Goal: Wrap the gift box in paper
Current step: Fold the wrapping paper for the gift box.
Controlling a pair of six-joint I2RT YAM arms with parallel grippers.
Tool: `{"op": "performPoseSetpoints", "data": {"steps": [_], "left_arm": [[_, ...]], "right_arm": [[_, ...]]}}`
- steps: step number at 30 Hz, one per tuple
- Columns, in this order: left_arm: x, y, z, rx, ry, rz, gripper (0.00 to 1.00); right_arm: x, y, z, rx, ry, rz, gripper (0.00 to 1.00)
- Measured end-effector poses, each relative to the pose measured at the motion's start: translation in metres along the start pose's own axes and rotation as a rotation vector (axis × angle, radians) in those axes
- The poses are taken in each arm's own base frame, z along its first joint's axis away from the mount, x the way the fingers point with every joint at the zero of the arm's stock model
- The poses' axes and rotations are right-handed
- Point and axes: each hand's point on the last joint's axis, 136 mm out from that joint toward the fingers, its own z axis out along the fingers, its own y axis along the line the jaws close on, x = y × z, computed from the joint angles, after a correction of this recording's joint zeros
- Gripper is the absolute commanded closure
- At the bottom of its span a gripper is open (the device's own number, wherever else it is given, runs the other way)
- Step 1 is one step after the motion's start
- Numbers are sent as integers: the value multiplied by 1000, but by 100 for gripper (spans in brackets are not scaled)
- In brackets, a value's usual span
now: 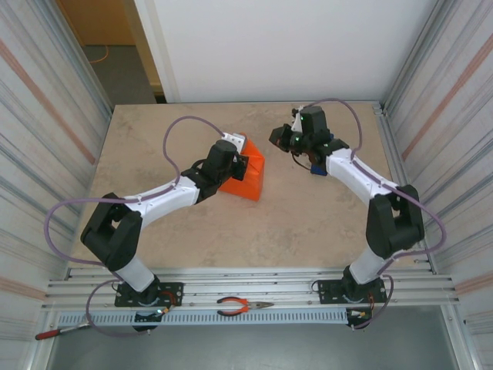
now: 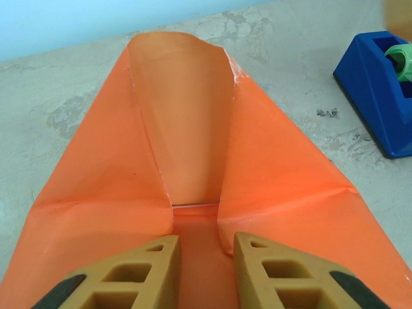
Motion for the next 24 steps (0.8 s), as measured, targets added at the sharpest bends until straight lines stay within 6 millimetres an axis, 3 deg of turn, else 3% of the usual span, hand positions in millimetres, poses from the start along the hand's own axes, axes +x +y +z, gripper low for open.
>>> {"op": "performPoseSetpoints", "data": {"steps": [5, 11, 18, 24], "left_arm": [[0, 0, 0, -7, -1, 6, 71], [1, 0, 0, -11, -1, 7, 71], [1, 0, 0, -14, -1, 8, 72], [2, 0, -1, -23, 3, 12, 72]], "right_arm": [[-3, -4, 41, -21, 74, 27, 100], [23, -21, 74, -35, 197, 105, 100], [51, 3, 77, -112, 292, 92, 100], [66, 13, 65, -132, 309, 72, 100]]}}
